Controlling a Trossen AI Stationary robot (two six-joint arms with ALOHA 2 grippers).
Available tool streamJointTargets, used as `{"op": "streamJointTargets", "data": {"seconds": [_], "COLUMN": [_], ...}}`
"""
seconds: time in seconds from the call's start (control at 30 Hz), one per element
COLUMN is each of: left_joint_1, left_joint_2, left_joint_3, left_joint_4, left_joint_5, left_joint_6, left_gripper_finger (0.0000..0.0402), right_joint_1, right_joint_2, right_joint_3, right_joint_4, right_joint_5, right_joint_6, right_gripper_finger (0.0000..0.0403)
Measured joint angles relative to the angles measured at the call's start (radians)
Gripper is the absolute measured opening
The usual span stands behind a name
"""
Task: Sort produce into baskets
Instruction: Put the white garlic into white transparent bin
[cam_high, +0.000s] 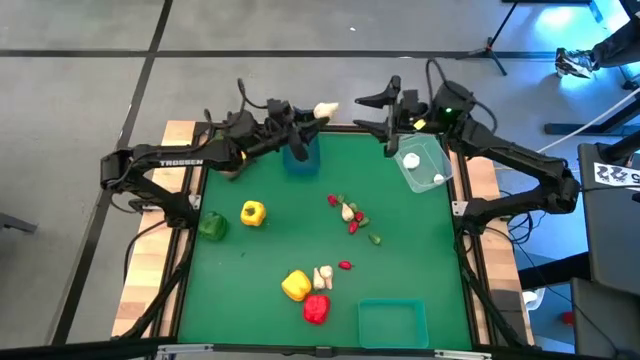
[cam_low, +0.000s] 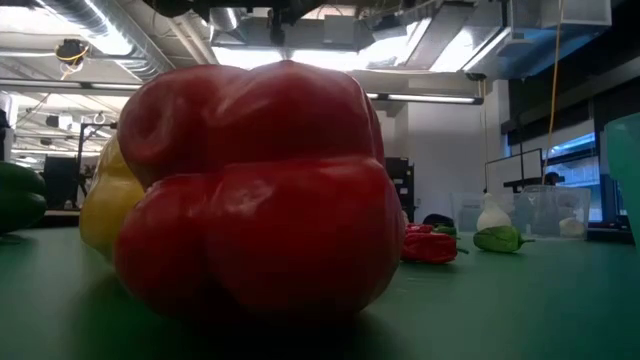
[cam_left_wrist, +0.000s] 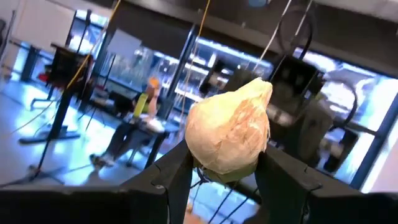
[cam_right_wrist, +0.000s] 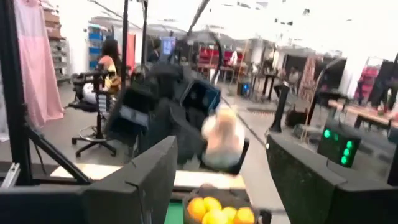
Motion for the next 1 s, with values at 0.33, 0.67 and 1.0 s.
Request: {"op": "streamJointTargets", "data": {"seconds": [0.33,0.67,1.0], "left_joint_1": [-0.002,-0.002,-0.002], "left_joint_2": [0.001,0.001,0.001], "left_joint_3": [0.000,0.000,0.000], "left_joint_4": [-0.008,-0.012,-0.012], "left_joint_5": [0.002,0.002,0.002], "left_joint_6": [0.025,0.027,0.056], "left_gripper_finger": [0.0156,0.0157,0.0157], "right_joint_1": [0.029,0.062,0.074], "right_joint_2": [0.095,0.189,0.233], "right_joint_3": [0.000,0.110,0.151], "right_joint_4": [0.108,0.113,0.088], "right_joint_5": [0.087,0.022,0.041], "right_joint_6": [0.056,0.060,0.056], "right_gripper_finger": [0.0326,0.0323,0.0298]}}
